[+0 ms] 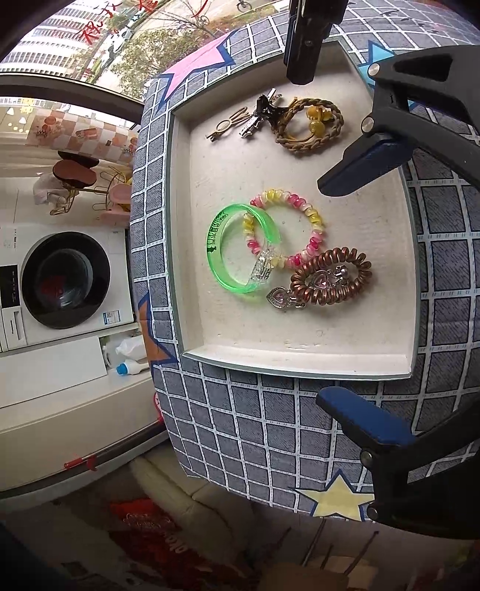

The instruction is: Organize jewelry

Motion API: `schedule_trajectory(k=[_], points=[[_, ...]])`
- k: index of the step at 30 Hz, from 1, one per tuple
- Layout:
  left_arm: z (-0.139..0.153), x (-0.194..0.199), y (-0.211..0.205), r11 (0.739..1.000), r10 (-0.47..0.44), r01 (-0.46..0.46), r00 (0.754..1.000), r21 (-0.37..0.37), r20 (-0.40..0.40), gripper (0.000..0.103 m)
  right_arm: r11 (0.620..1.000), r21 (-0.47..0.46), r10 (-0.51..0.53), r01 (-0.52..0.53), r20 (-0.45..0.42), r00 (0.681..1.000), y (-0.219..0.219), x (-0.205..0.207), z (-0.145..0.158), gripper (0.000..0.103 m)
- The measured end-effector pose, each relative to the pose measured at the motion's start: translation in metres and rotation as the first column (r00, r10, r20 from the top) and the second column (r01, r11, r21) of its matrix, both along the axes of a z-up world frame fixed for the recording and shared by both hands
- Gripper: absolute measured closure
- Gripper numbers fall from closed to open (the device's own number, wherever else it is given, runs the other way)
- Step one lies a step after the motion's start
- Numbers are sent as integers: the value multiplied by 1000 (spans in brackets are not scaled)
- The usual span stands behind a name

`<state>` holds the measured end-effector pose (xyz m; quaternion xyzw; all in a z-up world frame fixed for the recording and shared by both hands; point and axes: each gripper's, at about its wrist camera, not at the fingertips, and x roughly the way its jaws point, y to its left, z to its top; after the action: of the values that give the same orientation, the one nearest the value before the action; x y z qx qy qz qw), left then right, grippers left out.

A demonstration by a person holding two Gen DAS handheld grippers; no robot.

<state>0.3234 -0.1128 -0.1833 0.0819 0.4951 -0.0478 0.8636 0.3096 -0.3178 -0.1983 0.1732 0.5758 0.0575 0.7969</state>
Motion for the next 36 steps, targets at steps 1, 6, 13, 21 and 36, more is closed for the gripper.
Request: schedule_trajectory(k=[1,6,13,21,36], points=[[1,-1,0,1000,-1,1,1000,-3,-2,0,1000,3,0,0,-1,1000,0,-1,1,69],[5,-7,0,1000,-5,5,1000,-10,-19,0,1000,16,-3,3,2,1000,4,-7,4,45],[12,-24,10,999,4,-6,999,-40,-44,0,999,35,-6,6,-1,1000,8,-21,9,28],[21,-64,20,1000,8,-10,999,-24,-53,0,1000,3,20,-20,4,1000,19,-50,17,22],[50,-156,49,1000,19,-19,999,-5,-41,0,998,-70,-4,4,8,1000,38,-139,33,0]])
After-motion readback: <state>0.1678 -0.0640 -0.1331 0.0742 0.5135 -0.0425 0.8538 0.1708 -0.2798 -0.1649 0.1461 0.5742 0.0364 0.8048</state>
